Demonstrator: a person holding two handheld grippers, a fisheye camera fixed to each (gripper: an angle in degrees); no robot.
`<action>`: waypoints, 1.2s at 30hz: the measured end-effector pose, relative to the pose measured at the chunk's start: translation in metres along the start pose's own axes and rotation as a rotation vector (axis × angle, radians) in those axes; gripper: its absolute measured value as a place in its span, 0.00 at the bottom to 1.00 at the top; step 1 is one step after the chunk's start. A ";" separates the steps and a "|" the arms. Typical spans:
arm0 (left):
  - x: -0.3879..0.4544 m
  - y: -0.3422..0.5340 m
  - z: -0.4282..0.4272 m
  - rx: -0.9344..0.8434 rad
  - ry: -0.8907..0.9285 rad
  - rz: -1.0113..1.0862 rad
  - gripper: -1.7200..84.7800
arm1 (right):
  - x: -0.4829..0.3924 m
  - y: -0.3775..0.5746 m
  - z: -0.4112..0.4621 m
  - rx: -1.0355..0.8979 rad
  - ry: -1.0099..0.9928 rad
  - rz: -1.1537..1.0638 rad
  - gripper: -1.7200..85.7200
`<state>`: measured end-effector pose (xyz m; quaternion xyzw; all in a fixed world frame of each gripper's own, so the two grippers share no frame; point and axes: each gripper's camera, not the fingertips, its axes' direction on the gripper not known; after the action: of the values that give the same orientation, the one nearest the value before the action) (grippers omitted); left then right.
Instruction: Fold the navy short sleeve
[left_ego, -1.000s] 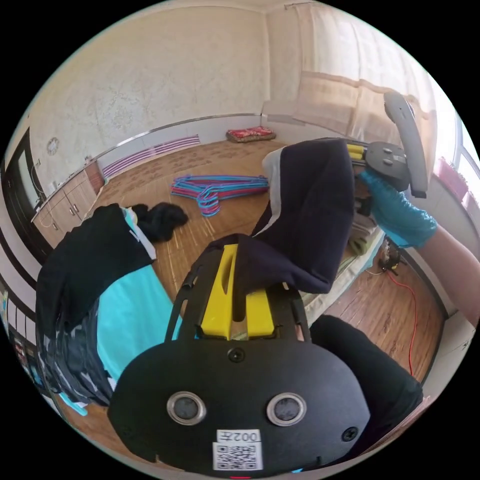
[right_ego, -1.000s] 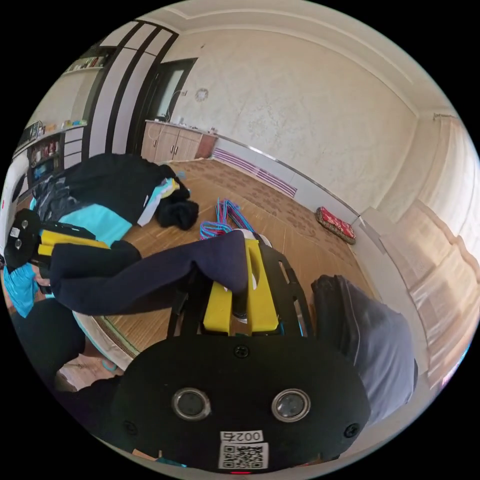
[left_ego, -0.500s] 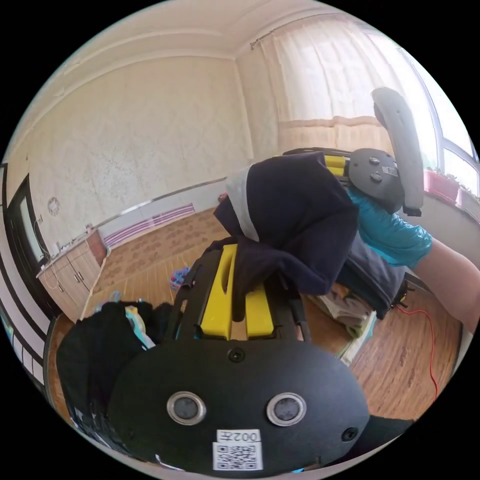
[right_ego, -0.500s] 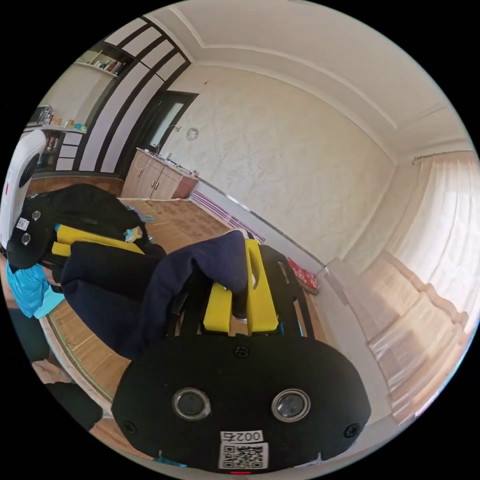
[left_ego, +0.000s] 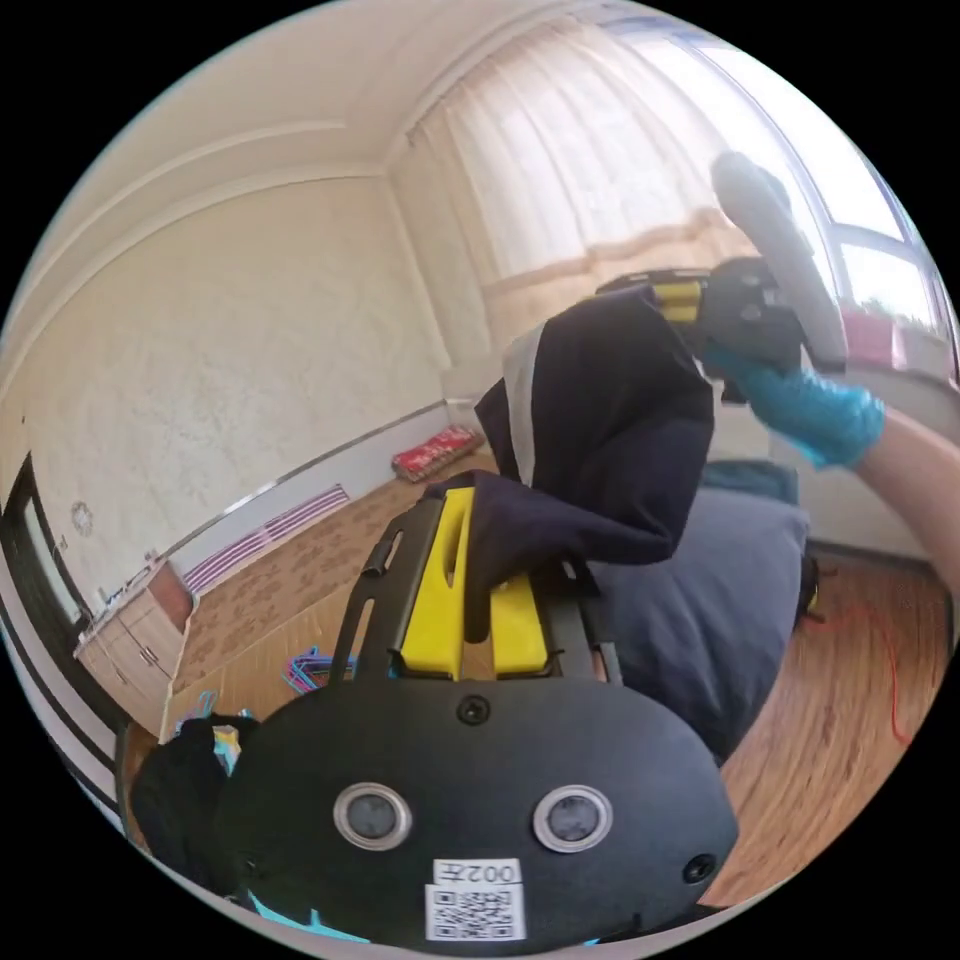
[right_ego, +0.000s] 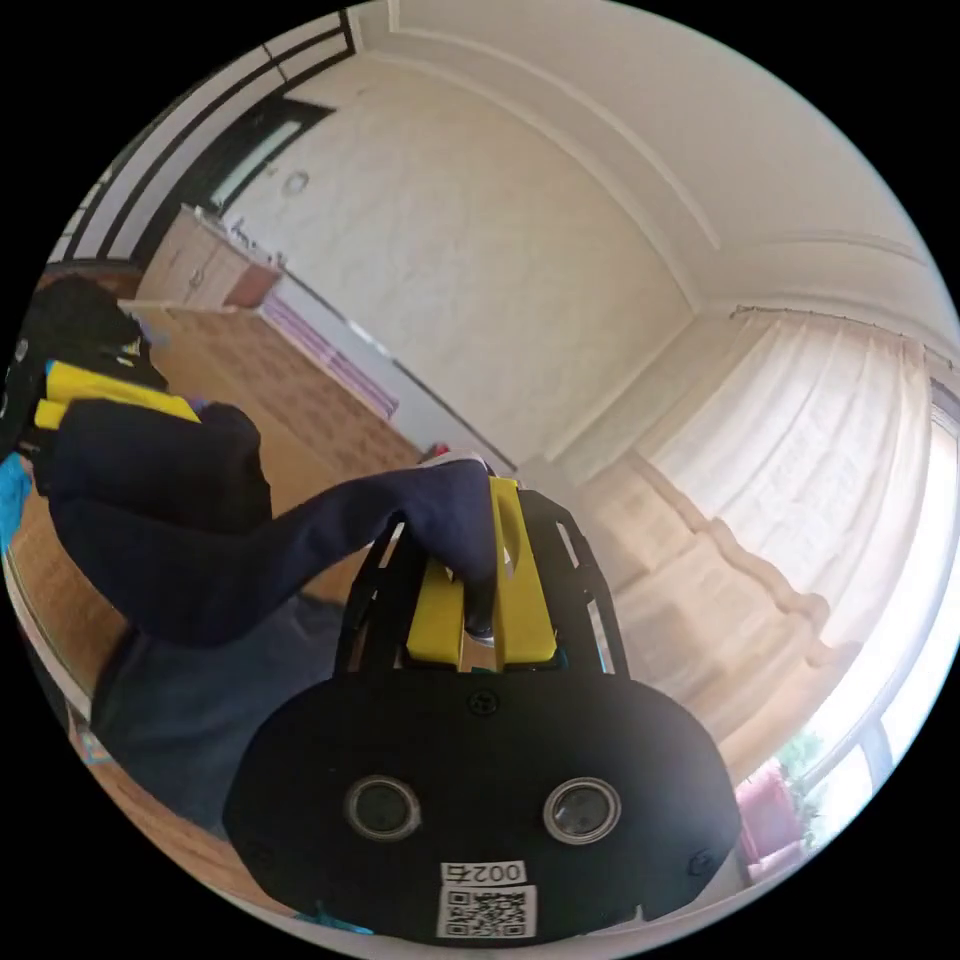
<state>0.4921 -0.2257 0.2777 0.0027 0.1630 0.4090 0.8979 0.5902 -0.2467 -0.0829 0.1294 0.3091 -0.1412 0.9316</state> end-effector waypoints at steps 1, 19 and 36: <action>0.010 0.002 0.005 -0.041 0.016 0.038 0.01 | 0.004 0.027 0.010 -0.093 -0.002 -0.052 0.04; 0.061 -0.010 -0.010 -0.312 0.224 0.272 0.01 | 0.074 0.172 0.018 -0.378 -0.064 -0.194 0.08; 0.082 -0.019 -0.009 -0.293 0.297 0.234 0.09 | 0.142 0.199 -0.003 -0.462 -0.155 -0.259 0.17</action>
<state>0.5536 -0.1796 0.2432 -0.1690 0.2309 0.5254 0.8013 0.7662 -0.0871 -0.1413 -0.1381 0.2750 -0.1943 0.9314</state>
